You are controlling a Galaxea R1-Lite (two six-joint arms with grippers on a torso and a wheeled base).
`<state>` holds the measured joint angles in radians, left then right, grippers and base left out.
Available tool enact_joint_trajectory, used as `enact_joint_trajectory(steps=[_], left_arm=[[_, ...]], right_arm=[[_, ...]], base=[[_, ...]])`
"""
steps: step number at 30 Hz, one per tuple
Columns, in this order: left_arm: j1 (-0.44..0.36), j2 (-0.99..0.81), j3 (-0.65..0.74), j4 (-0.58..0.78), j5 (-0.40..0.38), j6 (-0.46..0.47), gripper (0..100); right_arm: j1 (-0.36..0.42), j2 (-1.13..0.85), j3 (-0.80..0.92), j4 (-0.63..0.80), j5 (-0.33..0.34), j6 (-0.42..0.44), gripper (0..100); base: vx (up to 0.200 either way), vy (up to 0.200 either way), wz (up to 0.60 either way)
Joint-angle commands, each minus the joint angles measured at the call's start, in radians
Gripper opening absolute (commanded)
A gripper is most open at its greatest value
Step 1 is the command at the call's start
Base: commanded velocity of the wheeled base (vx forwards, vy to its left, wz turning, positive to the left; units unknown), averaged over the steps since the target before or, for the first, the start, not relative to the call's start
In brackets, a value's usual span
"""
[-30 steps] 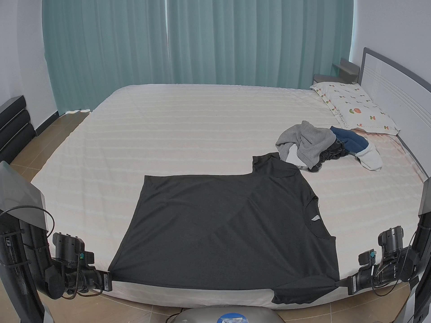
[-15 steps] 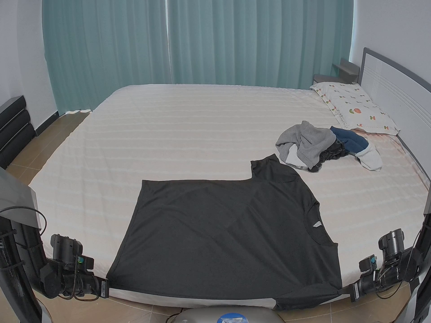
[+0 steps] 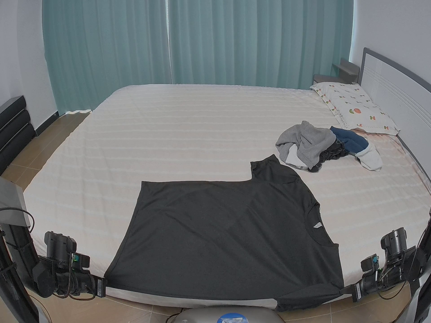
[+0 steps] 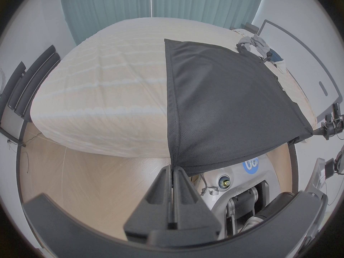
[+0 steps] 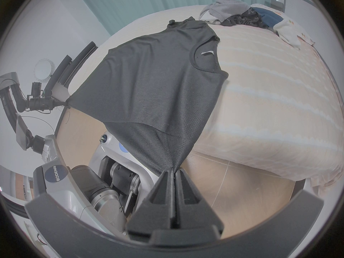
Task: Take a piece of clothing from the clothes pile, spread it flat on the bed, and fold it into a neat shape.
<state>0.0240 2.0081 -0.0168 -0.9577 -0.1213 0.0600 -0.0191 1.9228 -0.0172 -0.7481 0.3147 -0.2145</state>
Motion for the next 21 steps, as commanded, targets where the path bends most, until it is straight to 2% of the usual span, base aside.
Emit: enact_joint_trajectory(steps=[1,6,9,10,11,13,16,17,18,21], left_arm=[[0.001,-0.023,0.008,0.0,0.0,0.001,0],[0.004,-0.028,-0.022,-0.006,0.002,-0.019,0],[0.002,-0.035,-0.048,-0.004,-0.003,-0.089,0],[-0.004,-0.034,-0.088,-0.004,-0.005,-0.164,0],[-0.006,-0.032,-0.098,-0.004,-0.005,-0.189,0],[-0.027,-0.034,-0.163,-0.004,-0.003,-0.345,0],[-0.032,-0.035,-0.224,-0.001,0.002,-0.48,0],[-0.032,-0.035,-0.224,-0.001,0.002,-0.48,0],[-0.032,-0.032,-0.247,0.007,0.006,-0.508,0],[-0.032,-0.032,-0.252,0.007,0.008,-0.511,0]], right_arm=[[0.007,-0.025,0.017,0.001,0.0,0.0,0],[0.005,-0.048,0.008,-0.007,0.003,0.009,0],[-0.001,-0.051,-0.01,-0.01,0.007,0.021,0],[-0.002,-0.045,-0.035,-0.008,0.003,0.047,0],[-0.002,-0.044,-0.043,-0.008,0.003,0.056,0],[-0.002,-0.039,-0.086,-0.008,0.003,0.142,0],[0.008,-0.047,-0.136,-0.01,0.004,0.264,0],[0.008,-0.047,-0.136,-0.01,0.004,0.264,0],[0.008,-0.05,-0.171,-0.016,0.006,0.328,0],[0.001,-0.048,-0.204,-0.045,0.006,0.382,0]], base=[[0.0,0.0,0.0],[0.0,0.0,0.0],[0.0,0.0,0.0],[0.0,0.0,0.0],[0.0,0.0,0.0],[0.0,0.0,0.0],[0.0,0.0,0.0],[0.0,0.0,0.0],[0.0,0.0,0.0],[0.0,0.0,0.0]])
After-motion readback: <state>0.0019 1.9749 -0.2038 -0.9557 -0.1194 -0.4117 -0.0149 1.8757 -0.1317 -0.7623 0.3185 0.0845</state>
